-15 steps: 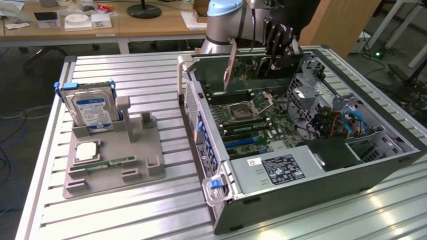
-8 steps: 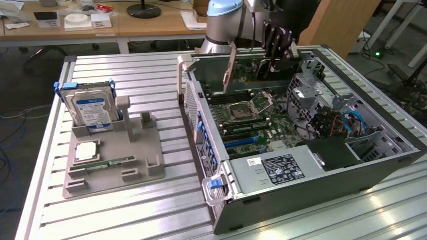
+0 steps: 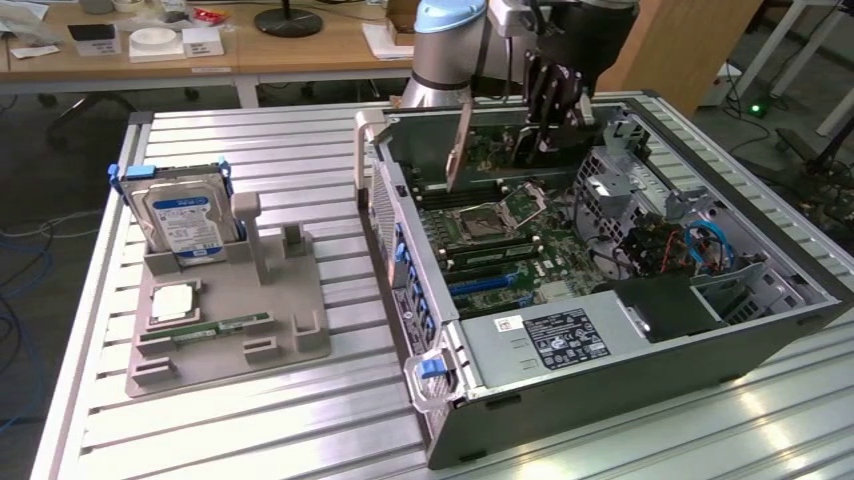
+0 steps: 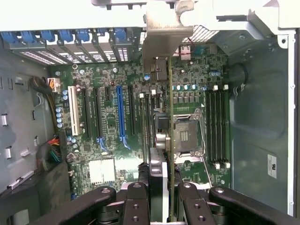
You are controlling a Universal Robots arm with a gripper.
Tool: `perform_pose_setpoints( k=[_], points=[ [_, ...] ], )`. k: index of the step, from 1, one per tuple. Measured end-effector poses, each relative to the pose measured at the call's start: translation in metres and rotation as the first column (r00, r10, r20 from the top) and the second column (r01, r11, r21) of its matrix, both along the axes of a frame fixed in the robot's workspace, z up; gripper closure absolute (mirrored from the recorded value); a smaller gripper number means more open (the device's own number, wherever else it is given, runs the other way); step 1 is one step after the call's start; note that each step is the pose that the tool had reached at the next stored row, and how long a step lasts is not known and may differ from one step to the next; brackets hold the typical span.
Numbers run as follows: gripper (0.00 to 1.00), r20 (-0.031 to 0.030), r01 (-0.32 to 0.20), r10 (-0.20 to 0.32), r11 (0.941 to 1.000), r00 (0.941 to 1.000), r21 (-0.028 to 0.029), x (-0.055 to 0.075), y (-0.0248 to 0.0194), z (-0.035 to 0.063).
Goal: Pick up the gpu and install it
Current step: 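Insert the gpu into the slot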
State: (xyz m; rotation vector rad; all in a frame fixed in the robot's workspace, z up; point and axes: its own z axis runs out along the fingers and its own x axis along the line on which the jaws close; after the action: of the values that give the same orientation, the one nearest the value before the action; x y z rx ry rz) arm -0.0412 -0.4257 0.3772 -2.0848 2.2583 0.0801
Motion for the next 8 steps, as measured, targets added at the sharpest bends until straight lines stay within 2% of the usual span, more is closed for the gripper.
perform_pose_setpoints(
  k=[5,8],
  points=[
    [0.72,0.0014,0.000,0.000,1.0000,1.0000,-0.0008,-0.0002,-0.0008,-0.0059],
    [0.72,0.0014,0.002,-0.002,0.9999,1.0000,-0.0099,-0.0001,-0.0010,-0.0080]
  ],
)
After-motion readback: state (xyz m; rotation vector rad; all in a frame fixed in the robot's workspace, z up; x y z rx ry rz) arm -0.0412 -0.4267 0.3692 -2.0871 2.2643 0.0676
